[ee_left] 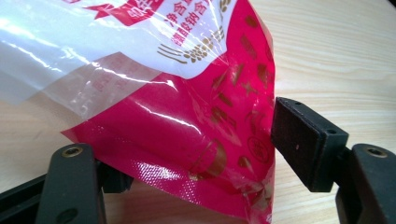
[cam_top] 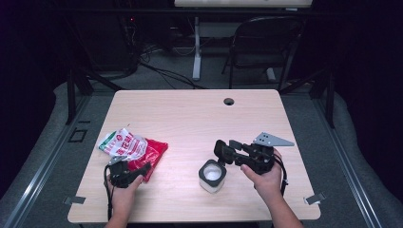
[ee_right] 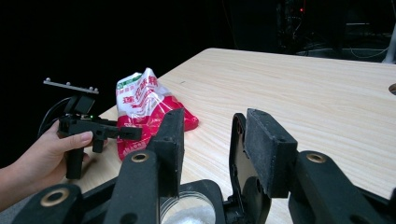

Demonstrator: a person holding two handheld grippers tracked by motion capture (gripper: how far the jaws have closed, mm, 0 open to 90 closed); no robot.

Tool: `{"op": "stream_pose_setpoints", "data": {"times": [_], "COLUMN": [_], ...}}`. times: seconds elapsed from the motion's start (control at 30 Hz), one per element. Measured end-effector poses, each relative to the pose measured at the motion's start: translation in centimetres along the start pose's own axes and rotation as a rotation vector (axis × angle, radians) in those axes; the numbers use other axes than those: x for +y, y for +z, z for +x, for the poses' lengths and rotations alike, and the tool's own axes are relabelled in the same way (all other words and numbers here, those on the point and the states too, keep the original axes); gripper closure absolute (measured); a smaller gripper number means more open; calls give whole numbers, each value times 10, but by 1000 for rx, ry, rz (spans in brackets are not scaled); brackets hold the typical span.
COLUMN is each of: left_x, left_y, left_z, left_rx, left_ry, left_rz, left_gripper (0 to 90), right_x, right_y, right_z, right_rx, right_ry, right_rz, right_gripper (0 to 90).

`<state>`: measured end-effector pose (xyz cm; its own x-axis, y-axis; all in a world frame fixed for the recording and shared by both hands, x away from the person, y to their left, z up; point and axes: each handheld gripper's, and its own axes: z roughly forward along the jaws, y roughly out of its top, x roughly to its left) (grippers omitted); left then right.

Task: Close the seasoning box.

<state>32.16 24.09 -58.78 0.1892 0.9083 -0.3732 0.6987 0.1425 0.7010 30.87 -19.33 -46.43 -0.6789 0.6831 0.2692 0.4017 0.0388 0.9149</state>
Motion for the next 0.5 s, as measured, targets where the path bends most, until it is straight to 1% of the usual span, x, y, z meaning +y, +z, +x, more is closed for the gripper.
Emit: {"op": "stream_pose_setpoints", "data": {"times": [0.03,0.1,0.13,0.27,0.33,0.37,0.5], "left_x": [0,2,3,3,4,4,8], "left_y": [0,-1,-3,-3,-4,-4,-6], "left_z": [1,1,1,0,-1,-2,-5], "left_rx": [-4,-3,-4,-3,4,6,9], "left_ry": [-5,-16,-12,-1,22,26,59], "left_rz": [-2,13,27,43,47,48,72], "left_gripper": [281,282,282,278,278,279,284], "right_x": [0,0,0,0,0,0,0], "right_y": [0,0,0,0,0,0,0], "right_z": [0,0,0,0,0,0,0], "right_rx": [-5,-3,-3,-5,-4,-5,-3], "right_ry": [0,2,0,-2,1,1,1], "right_rz": [2,-1,1,1,-3,-3,-5], "right_gripper": [576,576,576,576,576,576,576]}}
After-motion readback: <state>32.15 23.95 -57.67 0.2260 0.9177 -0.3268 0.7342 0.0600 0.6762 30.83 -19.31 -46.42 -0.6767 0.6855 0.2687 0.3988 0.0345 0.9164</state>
